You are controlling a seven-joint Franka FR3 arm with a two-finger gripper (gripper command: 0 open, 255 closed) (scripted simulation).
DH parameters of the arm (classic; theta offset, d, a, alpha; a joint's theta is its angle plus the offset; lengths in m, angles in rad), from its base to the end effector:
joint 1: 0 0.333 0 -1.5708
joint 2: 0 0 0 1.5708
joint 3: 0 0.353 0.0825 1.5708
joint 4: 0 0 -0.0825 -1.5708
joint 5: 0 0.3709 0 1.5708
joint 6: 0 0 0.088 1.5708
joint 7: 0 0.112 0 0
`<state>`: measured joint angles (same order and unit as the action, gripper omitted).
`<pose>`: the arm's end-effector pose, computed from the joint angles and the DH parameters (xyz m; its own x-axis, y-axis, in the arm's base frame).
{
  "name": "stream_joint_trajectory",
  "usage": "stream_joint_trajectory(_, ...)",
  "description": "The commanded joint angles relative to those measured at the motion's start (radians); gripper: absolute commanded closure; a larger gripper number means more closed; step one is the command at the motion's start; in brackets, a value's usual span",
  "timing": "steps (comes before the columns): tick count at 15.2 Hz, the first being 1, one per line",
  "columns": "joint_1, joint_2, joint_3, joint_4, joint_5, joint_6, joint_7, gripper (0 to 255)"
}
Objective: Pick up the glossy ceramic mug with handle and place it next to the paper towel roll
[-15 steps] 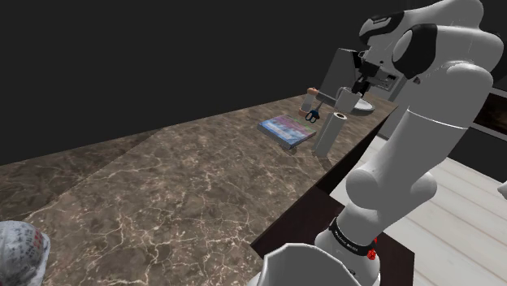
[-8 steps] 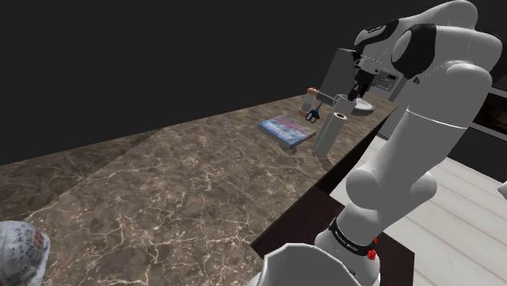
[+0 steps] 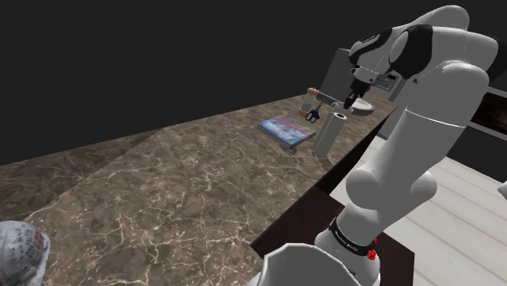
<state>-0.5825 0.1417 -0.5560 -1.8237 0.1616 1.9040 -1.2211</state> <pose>0.2694 -0.5183 0.4991 0.9980 0.0278 0.0575 0.0315 -0.9975 -0.0637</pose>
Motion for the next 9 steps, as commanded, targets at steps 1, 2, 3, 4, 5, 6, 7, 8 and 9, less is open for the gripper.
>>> stream_joint_trajectory(1, -0.001, 0.005, 0.001, -0.021, 0.004, 0.025, -0.005, 255)
stream_joint_trajectory(2, -0.001, 0.009, 0.001, -0.030, 0.007, 0.038, -0.008, 255)
stream_joint_trajectory(3, -0.001, 0.013, 0.002, -0.039, 0.010, 0.050, -0.010, 255)
stream_joint_trajectory(4, -0.002, 0.017, 0.002, -0.048, 0.013, 0.062, -0.013, 255)
stream_joint_trajectory(5, -0.002, 0.021, 0.003, -0.057, 0.017, 0.074, -0.016, 255)
stream_joint_trajectory(6, -0.003, 0.026, 0.003, -0.065, 0.020, 0.086, -0.019, 255)
stream_joint_trajectory(7, -0.003, 0.031, 0.004, -0.073, 0.024, 0.098, -0.022, 255)
stream_joint_trajectory(8, -0.004, 0.036, 0.005, -0.081, 0.028, 0.110, -0.026, 255)
stream_joint_trajectory(9, -0.004, 0.041, 0.006, -0.089, 0.032, 0.122, -0.029, 255)
